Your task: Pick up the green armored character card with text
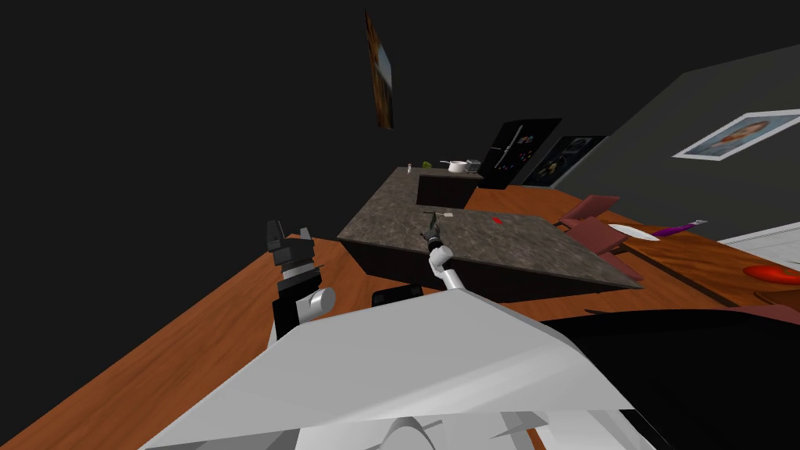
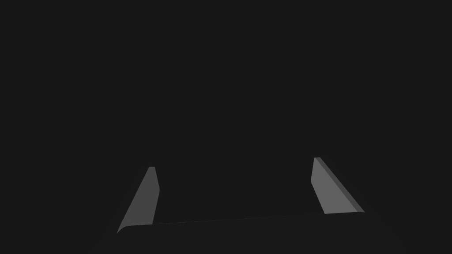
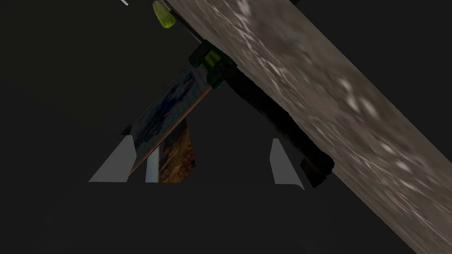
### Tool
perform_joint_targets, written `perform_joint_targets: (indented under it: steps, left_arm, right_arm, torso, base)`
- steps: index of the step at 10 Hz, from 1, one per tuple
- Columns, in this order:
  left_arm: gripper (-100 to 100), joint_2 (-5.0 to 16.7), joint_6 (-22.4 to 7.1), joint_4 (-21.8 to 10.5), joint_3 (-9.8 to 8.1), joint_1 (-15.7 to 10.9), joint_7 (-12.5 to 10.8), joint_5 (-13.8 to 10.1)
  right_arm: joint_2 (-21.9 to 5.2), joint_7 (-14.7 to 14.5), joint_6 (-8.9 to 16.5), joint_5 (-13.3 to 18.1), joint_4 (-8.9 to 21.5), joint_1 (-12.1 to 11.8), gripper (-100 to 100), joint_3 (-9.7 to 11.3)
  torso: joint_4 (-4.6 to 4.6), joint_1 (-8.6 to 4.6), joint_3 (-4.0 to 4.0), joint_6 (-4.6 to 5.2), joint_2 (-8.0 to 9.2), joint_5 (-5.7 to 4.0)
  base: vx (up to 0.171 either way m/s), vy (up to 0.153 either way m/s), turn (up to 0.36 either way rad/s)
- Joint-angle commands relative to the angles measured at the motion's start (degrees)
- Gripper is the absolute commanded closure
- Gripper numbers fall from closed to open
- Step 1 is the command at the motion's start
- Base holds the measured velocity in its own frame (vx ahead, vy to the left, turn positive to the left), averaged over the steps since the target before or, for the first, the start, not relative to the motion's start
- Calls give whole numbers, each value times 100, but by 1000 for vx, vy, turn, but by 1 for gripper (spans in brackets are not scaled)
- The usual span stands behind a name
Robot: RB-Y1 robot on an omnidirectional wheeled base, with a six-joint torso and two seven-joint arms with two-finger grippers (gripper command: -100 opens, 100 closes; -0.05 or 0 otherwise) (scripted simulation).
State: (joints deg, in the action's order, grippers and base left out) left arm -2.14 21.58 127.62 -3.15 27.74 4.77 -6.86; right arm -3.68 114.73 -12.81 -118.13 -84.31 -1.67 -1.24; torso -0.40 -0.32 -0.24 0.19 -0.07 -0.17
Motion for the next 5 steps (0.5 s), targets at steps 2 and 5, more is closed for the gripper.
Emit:
perform_joint_targets:
  steps: [2,5]
  left_arm:
    - [0,0,0,0,0,0,0,0]
    - [0,0,0,0,0,0,0,0]
  right_arm:
    - [-1,-442,0,485,-3,1,-100,3]
    - [-1,-937,0,1011,-3,1,-100,3]
  torso:
    - [-1,1,-1,1,0,0]
    - [-1,0,-1,1,0,0]
  base:
    - [0,0,0]
    - [0,0,0]
